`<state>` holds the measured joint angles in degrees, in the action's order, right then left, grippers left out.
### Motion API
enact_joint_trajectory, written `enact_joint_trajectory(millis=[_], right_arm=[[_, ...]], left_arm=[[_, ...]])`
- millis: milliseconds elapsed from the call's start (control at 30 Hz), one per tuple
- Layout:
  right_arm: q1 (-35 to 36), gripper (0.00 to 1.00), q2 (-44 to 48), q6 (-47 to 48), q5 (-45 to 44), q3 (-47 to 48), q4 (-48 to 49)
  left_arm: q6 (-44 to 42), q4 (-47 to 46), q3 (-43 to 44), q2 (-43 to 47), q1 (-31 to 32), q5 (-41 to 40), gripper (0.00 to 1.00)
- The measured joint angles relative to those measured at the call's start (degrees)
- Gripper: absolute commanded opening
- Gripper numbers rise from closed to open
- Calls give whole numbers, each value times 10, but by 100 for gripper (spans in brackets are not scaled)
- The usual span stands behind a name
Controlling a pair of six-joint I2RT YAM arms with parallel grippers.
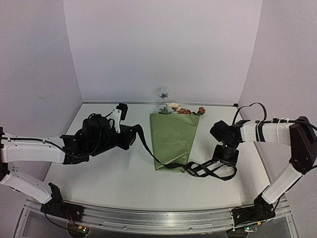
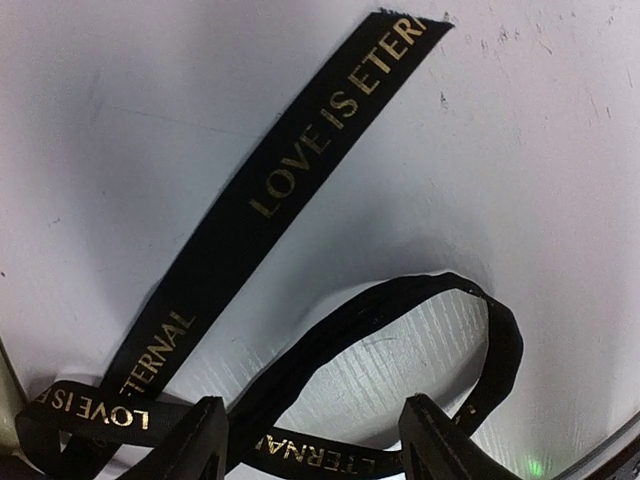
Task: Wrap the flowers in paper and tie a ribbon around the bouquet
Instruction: Straighten the ribbon at the center of the board.
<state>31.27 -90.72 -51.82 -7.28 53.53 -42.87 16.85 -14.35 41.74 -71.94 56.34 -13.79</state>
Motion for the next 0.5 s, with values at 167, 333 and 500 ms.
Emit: enact_joint_trajectory(millis=[167, 333, 500], right_arm=[[0, 61, -38, -25, -10, 0, 28], [-3, 38, -64, -39, -23, 0, 48], [-15, 0, -66, -44, -38, -5, 64]], left_arm=[[-4, 6, 0, 1, 0, -9, 0], [-5, 25, 0, 30, 0, -41, 0], [-10, 37, 0, 90, 0, -88, 0]])
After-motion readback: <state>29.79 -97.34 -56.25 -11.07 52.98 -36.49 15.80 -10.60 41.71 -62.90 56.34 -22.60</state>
